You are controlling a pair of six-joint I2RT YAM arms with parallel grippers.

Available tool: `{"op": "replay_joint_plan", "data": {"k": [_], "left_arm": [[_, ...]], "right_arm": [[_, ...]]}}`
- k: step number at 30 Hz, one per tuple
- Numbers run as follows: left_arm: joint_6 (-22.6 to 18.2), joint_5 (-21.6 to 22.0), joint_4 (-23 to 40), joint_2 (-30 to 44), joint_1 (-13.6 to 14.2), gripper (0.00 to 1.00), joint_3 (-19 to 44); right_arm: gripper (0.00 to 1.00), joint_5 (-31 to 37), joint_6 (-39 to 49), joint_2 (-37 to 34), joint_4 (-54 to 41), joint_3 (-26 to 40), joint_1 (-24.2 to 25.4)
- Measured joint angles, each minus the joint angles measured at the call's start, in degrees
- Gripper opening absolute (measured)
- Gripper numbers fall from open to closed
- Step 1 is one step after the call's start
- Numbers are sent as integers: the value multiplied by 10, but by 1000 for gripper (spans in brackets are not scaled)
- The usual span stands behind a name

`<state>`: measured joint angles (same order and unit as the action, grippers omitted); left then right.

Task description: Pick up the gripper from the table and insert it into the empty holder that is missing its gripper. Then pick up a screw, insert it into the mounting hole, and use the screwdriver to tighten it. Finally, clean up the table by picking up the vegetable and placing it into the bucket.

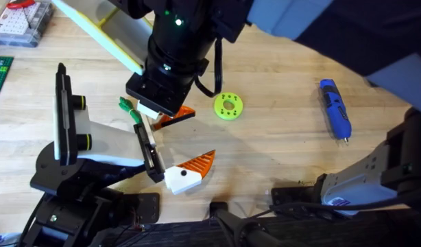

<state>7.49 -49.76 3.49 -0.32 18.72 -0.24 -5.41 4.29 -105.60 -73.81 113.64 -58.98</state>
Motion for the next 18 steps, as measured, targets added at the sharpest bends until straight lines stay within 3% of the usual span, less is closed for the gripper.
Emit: {"op": "replay_joint_plan", "data": {"k": [18], "left_arm": [[3, 1, 3, 3, 0, 990, 5]], "right_arm": [[5, 1, 0, 16, -42, 0, 0]]}}
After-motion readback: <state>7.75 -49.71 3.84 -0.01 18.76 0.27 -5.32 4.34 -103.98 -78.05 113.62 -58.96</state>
